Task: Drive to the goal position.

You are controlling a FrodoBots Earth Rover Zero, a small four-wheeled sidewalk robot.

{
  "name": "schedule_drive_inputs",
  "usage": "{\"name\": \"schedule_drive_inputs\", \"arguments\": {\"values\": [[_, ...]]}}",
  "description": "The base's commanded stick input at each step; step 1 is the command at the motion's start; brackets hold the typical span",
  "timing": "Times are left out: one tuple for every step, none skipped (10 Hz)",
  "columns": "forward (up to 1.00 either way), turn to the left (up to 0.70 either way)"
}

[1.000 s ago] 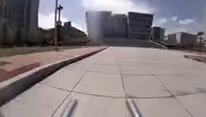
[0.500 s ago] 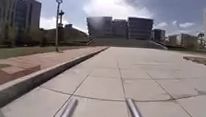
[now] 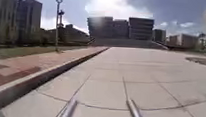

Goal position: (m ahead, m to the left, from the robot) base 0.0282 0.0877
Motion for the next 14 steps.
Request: {"name": "schedule_drive_inputs", "arguments": {"values": [[0.70, 0.00], [0.70, 0.00], [0.70, 0.00], [0.70, 0.00], [0.70, 0.00], [0.70, 0.00], [0.70, 0.00], [0.70, 0.00], [0.70, 0.02], [0.70, 0.07], [0.70, 0.13], [0.70, 0.19], [0.70, 0.25], [0.70, 0.31]]}}
